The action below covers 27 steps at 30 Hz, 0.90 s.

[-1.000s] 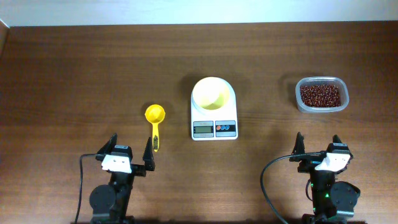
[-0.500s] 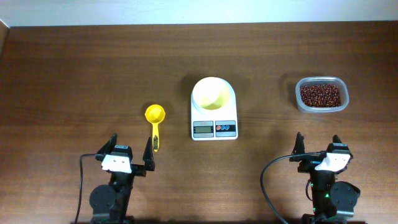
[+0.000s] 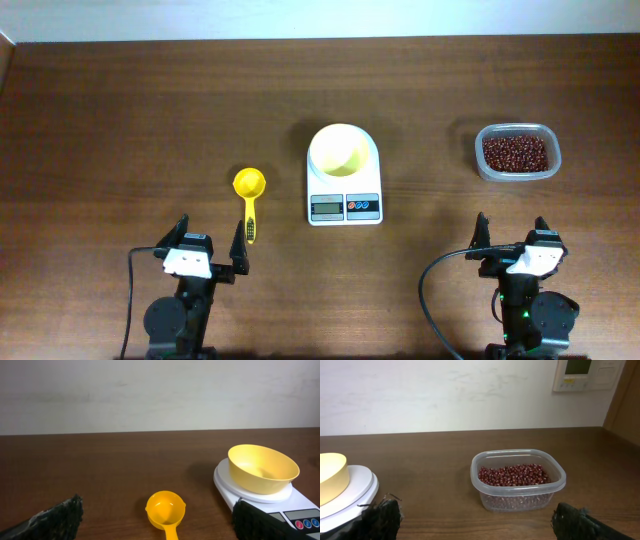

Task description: Scoop item into bowl and weigh 50g on scale

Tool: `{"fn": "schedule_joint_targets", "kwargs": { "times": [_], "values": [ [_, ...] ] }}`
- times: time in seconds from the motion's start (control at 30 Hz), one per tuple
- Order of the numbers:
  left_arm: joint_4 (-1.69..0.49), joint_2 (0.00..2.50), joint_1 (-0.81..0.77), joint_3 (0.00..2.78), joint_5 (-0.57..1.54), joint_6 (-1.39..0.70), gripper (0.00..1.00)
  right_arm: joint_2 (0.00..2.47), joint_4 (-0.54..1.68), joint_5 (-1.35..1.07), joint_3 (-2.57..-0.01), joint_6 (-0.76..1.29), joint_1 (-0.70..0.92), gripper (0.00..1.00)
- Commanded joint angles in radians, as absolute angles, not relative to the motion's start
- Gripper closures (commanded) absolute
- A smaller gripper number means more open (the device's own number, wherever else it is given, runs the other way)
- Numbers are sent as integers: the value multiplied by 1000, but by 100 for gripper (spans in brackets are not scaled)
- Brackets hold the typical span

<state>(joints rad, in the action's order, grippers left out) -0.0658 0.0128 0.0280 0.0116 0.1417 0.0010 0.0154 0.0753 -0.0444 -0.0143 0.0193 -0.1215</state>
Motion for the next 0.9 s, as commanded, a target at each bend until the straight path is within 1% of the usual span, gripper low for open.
{"fn": "schedule_joint_targets", "kwargs": {
  "times": [0.0,0.87],
  "values": [
    [-73,6,24,10,134,16,1,4,78,-32,-6,24,-112,1],
    [-73,6,24,22,134,15,1,3,78,-32,-6,24,-112,1]
  ]
}}
